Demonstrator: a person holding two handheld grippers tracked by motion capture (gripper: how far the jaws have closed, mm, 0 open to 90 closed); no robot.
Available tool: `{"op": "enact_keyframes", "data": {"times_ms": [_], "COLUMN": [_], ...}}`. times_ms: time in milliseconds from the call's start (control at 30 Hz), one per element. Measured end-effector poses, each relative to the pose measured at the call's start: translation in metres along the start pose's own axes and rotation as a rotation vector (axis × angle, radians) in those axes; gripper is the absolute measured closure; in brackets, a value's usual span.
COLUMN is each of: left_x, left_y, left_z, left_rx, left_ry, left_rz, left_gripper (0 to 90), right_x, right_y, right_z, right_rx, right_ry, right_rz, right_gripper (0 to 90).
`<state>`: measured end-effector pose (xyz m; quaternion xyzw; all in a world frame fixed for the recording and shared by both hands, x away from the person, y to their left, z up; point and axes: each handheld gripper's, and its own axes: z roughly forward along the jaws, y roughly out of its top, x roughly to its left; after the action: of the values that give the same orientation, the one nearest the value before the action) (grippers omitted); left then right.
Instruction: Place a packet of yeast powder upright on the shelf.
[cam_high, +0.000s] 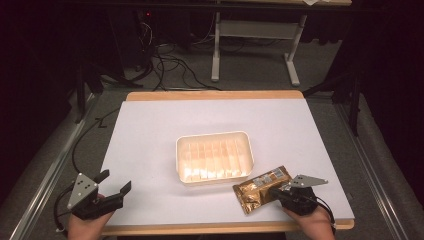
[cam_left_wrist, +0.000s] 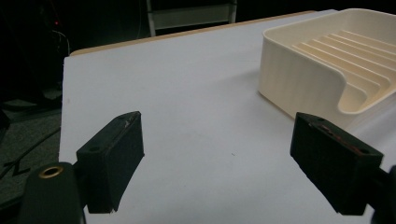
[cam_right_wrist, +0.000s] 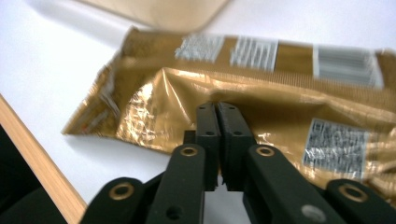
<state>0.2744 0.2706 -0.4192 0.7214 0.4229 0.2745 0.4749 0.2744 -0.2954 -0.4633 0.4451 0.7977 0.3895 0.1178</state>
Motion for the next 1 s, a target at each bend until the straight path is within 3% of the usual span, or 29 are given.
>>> {"op": "enact_keyframes", "data": {"times_ms": [200,300,333,433,467,667,700,833,867,1000], "left_x": [0.000,0.000,0.000,-0.001,-0.001,-0.004,-0.006,-0.008,-0.008,-0.009], "left_y": [-0.002,-0.002,-0.002,-0.002,-0.002,0.002,0.003,0.004,0.005,0.006], "left_z": [-0.001,-0.001,-0.001,0.000,0.000,0.005,0.008,0.011,0.011,0.015], "left_rx": [0.007,0.011,0.011,0.012,0.012,0.008,0.011,0.012,0.012,0.009], "left_ry": [0.002,-0.003,-0.003,-0.005,-0.007,-0.022,-0.030,-0.043,-0.046,-0.057], "left_rz": [0.001,0.007,0.007,0.007,0.007,0.014,0.021,0.025,0.026,0.028], "left_gripper": [17.9,18.0,18.0,18.0,18.0,18.0,18.0,17.9,17.9,18.0], "right_x": [-0.009,-0.022,-0.022,-0.030,-0.036,-0.044,-0.046,-0.049,-0.050,-0.053], "right_y": [0.004,0.001,0.001,-0.003,-0.007,-0.015,-0.020,-0.025,-0.028,-0.033], "right_z": [-0.013,-0.022,-0.022,-0.028,-0.030,-0.033,-0.035,-0.038,-0.037,-0.035], "right_rx": [-0.088,-0.139,-0.139,-0.154,-0.162,-0.155,-0.157,-0.160,-0.160,-0.159], "right_ry": [-0.039,-0.074,-0.074,-0.105,-0.119,-0.145,-0.154,-0.147,-0.136,-0.103], "right_rz": [0.036,0.101,0.101,0.154,0.191,0.269,0.305,0.354,0.397,0.454], "right_gripper": [82.8,78.5,78.5,74.3,70.7,63.2,60.8,56.4,52.7,48.8]}}
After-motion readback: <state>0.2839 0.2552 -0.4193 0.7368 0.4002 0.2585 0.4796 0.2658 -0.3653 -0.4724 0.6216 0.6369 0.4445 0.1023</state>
